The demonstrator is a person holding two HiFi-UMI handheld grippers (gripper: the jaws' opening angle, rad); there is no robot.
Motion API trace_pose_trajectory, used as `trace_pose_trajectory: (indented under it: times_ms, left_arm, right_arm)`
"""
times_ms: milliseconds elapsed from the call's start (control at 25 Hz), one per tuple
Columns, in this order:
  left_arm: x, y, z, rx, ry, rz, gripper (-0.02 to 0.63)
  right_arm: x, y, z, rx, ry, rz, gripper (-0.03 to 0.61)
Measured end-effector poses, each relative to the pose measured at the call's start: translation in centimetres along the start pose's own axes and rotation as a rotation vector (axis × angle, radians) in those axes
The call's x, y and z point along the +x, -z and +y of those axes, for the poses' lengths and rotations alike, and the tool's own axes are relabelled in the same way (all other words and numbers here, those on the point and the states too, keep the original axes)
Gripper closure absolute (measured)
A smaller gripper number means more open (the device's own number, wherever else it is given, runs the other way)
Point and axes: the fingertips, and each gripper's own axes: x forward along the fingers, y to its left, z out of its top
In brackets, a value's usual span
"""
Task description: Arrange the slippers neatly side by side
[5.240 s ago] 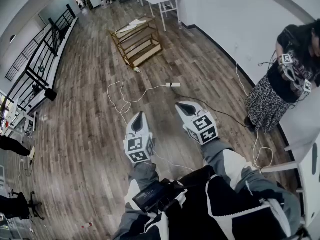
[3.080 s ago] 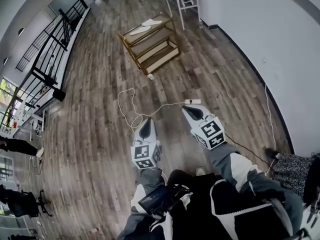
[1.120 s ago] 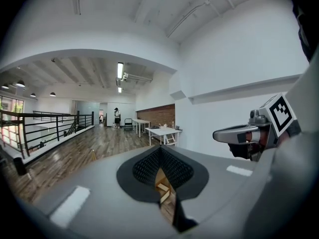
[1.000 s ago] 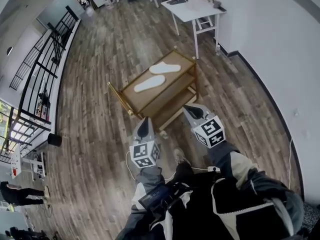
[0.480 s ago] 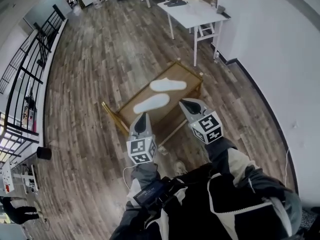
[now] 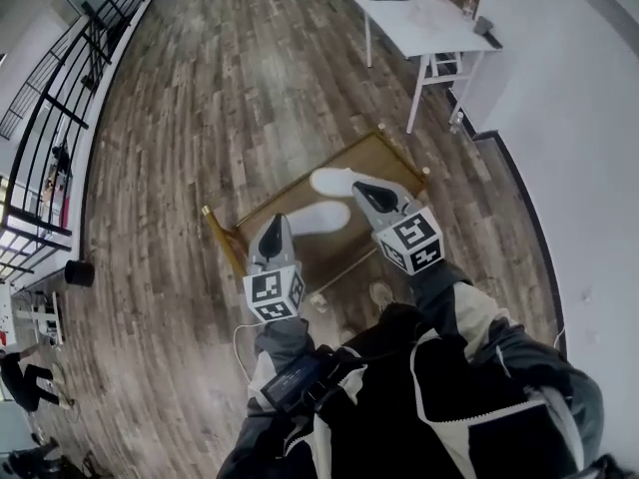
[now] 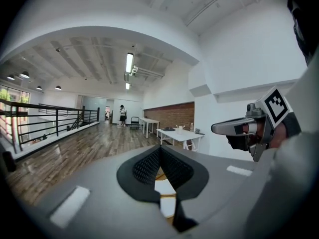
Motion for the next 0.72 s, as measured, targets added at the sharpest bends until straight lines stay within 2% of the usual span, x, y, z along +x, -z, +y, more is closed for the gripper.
trace_pose_trajectory:
  times_ms: [160,320,720]
  left_arm:
    - [2.1,-0.4,1.1,-0.01,-0.095,0.007,0.609]
    - [3.2,0.0,2.2,-0.013,-0.156,0.026,0.609]
    - [4.6,1.2,3.9,-0.047,-0.158,0.051,0.609]
  right_arm:
    - [3.8,-0.3,-1.9,-0.007,-0.11,0.004,0.574]
    - [6.7,0.0,-3.0,-0.004,-0.167,0.013,0.574]
    - [10.0,2.4,-2.3,0.0,-0.209,0.081,0.574]
